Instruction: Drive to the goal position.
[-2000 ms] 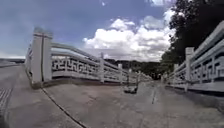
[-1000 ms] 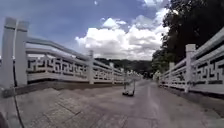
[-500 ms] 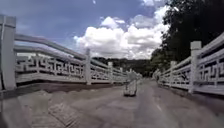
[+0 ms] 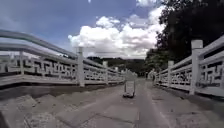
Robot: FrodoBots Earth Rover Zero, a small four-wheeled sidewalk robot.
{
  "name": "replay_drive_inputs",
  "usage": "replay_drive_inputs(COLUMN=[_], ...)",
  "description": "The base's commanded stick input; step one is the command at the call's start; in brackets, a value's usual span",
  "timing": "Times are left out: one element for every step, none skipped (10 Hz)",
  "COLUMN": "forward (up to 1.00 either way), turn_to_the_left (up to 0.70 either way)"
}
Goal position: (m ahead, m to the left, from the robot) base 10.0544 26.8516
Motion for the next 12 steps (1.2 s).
replay_drive_inputs(forward=[0.45,0.45,0.45,0.45,0.45,0.45,0.45,0.45,0.45,0.45,0.45,0.45], turn_to_the_left=[0.00,0.00,0.00,0.00,0.00,0.00,0.00,0.00,0.00,0.00,0.00,0.00])
